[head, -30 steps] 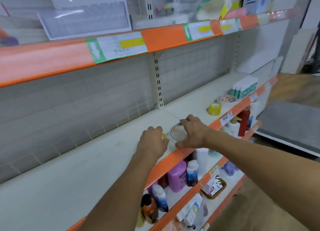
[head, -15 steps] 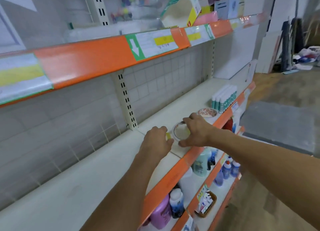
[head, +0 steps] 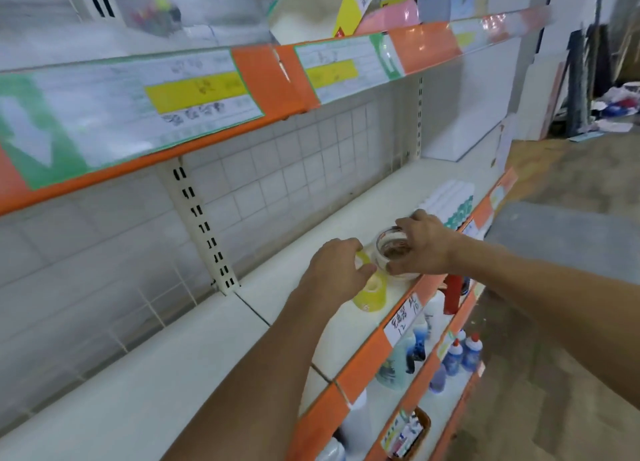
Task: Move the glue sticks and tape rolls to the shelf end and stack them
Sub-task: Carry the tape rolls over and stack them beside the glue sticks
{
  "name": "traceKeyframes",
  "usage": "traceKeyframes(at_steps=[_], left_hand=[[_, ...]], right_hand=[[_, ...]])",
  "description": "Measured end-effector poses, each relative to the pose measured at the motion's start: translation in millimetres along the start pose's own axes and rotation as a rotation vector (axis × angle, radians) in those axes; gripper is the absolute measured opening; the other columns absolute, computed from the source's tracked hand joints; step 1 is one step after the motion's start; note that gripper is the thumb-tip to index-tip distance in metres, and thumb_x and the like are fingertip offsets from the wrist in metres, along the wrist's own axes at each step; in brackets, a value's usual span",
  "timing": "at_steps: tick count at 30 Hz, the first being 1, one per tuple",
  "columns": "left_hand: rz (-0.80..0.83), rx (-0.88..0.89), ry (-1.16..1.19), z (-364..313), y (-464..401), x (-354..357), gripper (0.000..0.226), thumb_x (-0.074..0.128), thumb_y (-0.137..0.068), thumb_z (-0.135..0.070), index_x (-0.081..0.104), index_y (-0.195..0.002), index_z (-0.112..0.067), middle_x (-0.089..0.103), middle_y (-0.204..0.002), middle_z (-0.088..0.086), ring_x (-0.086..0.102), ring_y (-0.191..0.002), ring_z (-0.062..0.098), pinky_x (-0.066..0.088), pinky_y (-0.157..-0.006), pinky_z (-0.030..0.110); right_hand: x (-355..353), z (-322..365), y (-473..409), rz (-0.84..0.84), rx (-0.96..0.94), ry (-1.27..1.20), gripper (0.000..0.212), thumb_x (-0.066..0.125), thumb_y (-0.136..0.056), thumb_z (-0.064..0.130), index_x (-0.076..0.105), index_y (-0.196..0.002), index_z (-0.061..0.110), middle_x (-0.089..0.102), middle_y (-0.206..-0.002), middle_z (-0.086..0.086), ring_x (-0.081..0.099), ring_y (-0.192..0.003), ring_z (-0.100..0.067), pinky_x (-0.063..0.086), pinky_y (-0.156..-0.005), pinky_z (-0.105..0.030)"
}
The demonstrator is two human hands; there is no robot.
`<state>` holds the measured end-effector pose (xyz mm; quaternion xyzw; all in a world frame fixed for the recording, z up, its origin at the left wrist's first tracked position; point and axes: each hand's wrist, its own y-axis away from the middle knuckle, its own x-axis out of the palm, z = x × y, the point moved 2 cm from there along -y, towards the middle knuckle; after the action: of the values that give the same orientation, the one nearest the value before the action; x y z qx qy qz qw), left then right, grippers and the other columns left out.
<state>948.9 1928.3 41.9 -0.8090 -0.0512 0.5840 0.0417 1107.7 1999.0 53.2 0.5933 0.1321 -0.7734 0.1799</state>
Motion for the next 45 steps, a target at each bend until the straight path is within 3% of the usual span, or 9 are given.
traceKeyframes(at_steps=[6,13,19,38,45], left_hand=[[0.009,-0.153,0.031,-16.2,-21.0,19.4,0.051,0.059,-0.094,-0.044,0.052,-0.137,-0.018,0.055,-0.134,0.008,0.048,-0.125,0.024,0.038,-0.099,0.031],[-0.047,-0.372,0.024,-45.4,-19.5,34.9,0.050,0.057,-0.095,-0.042,0.052,-0.138,-0.017,0.057,-0.130,0.010,0.051,-0.122,0.025,0.039,-0.096,0.029],[-0.062,-0.496,-0.004,-56.3,-12.4,40.4,0.051,0.059,-0.094,-0.045,0.053,-0.136,-0.018,0.058,-0.127,0.010,0.054,-0.118,0.025,0.042,-0.093,0.029],[-0.064,-0.582,-0.012,-61.3,-7.3,41.1,0.063,0.066,-0.085,-0.055,0.051,-0.135,-0.021,0.054,-0.126,0.005,0.055,-0.112,0.023,0.046,-0.090,0.030],[-0.054,-0.610,0.059,-60.9,-4.3,44.5,0.055,0.071,-0.085,-0.039,0.048,-0.132,-0.023,0.057,-0.119,0.006,0.057,-0.104,0.023,0.048,-0.082,0.030]], right_hand=[[-1.7,-34.4,-35.1,0.121,-0.131,-0.003,0.087,0.075,-0.073,0.056,0.042,-0.140,0.011,0.040,-0.125,-0.010,0.043,-0.120,-0.029,0.046,-0.099,-0.042],[2.9,-54.5,-51.9,0.221,-0.322,-0.044,0.100,0.076,-0.073,0.054,0.030,-0.151,0.012,0.035,-0.138,-0.009,0.035,-0.132,-0.028,0.042,-0.104,-0.043],[5.5,-61.8,-58.3,0.231,-0.420,-0.041,0.097,0.075,-0.073,0.058,0.034,-0.149,0.013,0.039,-0.137,-0.009,0.040,-0.128,-0.028,0.042,-0.103,-0.042],[5.1,-59.6,-61.4,0.310,-0.417,0.020,0.095,0.072,-0.072,0.062,0.036,-0.146,0.015,0.036,-0.136,-0.007,0.038,-0.128,-0.026,0.044,-0.100,-0.043],[12.8,-59.9,-54.9,0.277,-0.397,-0.070,0.089,0.076,-0.070,0.058,0.039,-0.139,0.016,0.041,-0.126,-0.004,0.045,-0.115,-0.022,0.048,-0.088,-0.037]])
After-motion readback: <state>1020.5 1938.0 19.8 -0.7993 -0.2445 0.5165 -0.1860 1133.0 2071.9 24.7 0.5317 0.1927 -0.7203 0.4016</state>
